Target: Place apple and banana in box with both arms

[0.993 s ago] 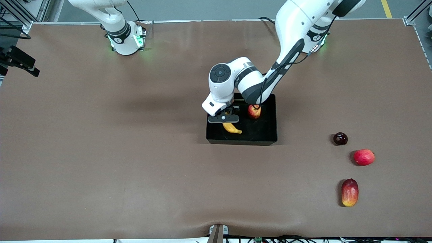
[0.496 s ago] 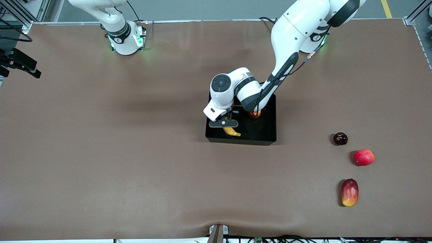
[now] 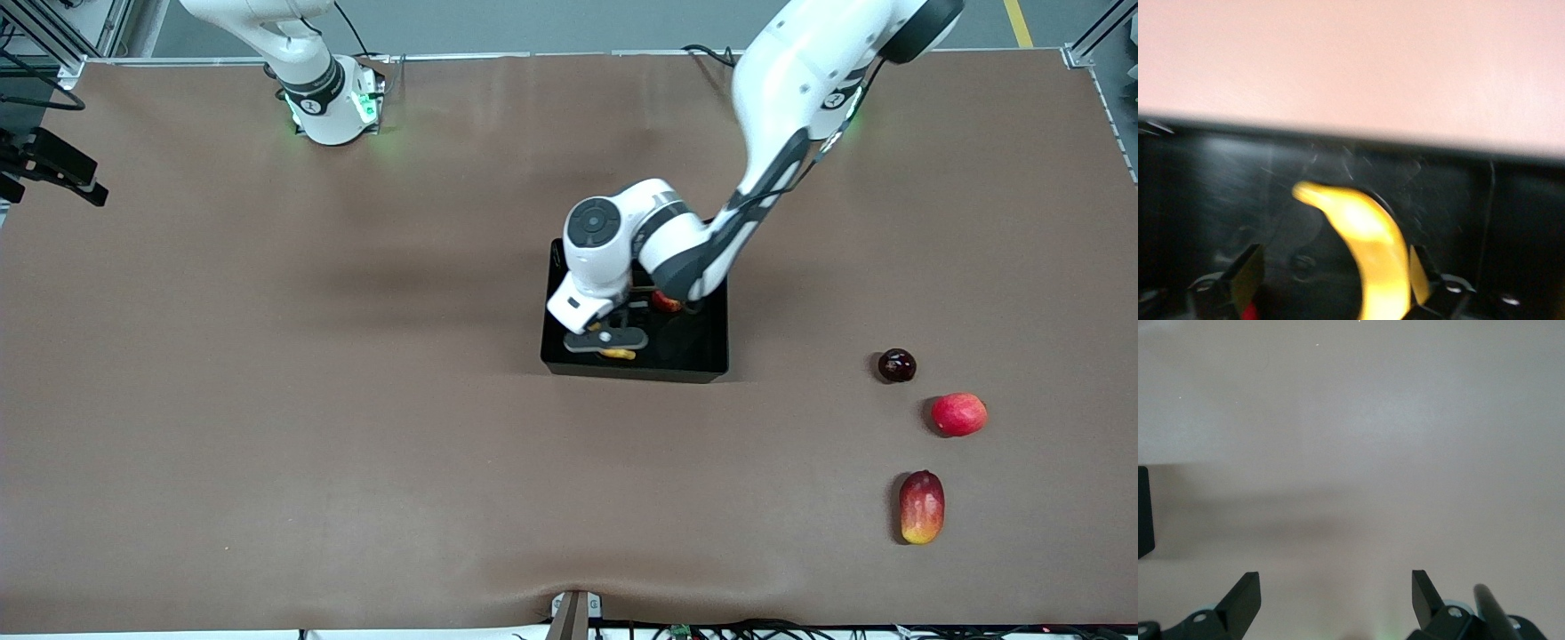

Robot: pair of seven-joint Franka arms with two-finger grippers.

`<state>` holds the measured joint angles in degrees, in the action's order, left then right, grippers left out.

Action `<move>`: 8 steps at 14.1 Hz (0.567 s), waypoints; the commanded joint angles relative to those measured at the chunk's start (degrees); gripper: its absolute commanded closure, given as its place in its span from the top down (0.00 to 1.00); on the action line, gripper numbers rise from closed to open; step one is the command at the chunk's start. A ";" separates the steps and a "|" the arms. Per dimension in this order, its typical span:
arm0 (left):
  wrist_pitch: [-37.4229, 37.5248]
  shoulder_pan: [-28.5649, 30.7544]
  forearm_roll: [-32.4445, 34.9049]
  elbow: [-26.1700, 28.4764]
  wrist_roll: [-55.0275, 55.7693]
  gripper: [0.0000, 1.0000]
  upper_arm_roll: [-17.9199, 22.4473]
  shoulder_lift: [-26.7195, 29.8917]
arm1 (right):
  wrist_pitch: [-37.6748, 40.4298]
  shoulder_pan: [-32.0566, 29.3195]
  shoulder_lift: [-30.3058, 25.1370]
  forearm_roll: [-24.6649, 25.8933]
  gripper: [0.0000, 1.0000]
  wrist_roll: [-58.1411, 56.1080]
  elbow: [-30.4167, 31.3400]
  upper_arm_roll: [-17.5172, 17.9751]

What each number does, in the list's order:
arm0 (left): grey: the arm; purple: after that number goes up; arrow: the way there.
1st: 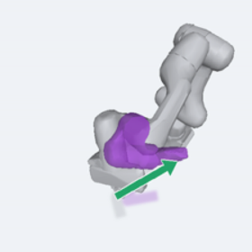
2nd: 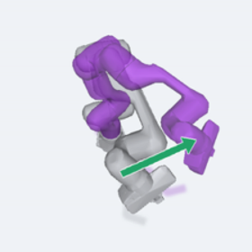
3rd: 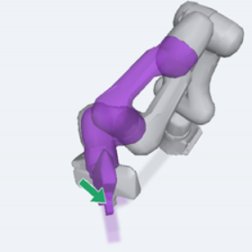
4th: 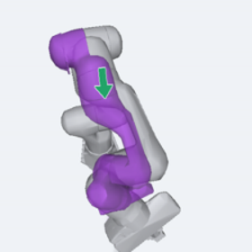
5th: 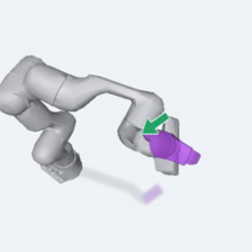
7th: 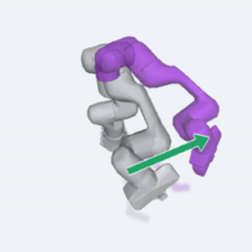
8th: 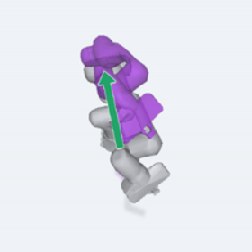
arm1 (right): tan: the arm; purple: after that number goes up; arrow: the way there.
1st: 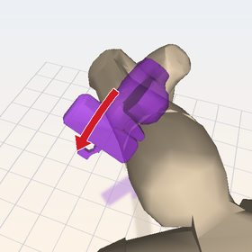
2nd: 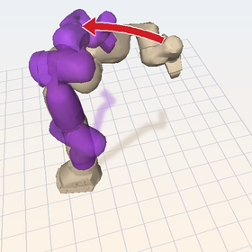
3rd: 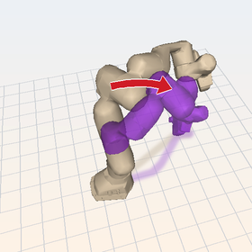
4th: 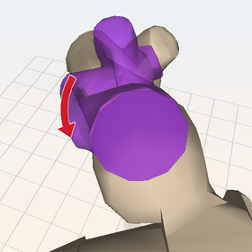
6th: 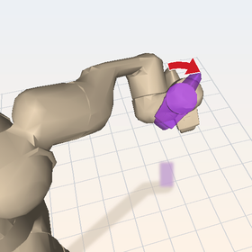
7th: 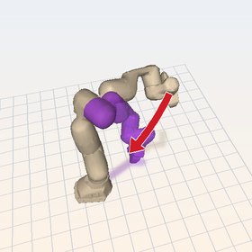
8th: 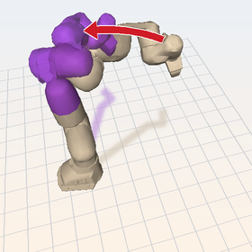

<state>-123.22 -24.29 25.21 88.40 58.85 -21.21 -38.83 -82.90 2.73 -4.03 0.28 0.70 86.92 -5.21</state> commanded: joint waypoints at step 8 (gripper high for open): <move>17.11 15.41 -4.29 -2.07 -7.44 1.00 -0.50 21.86 | 0.46 -0.45 0.33 0.25 1.00 0.26 -0.79 0.02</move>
<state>-109.06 -10.74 22.17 87.56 52.86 -21.26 -17.85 -82.90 2.70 -4.02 0.28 0.71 86.91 -5.32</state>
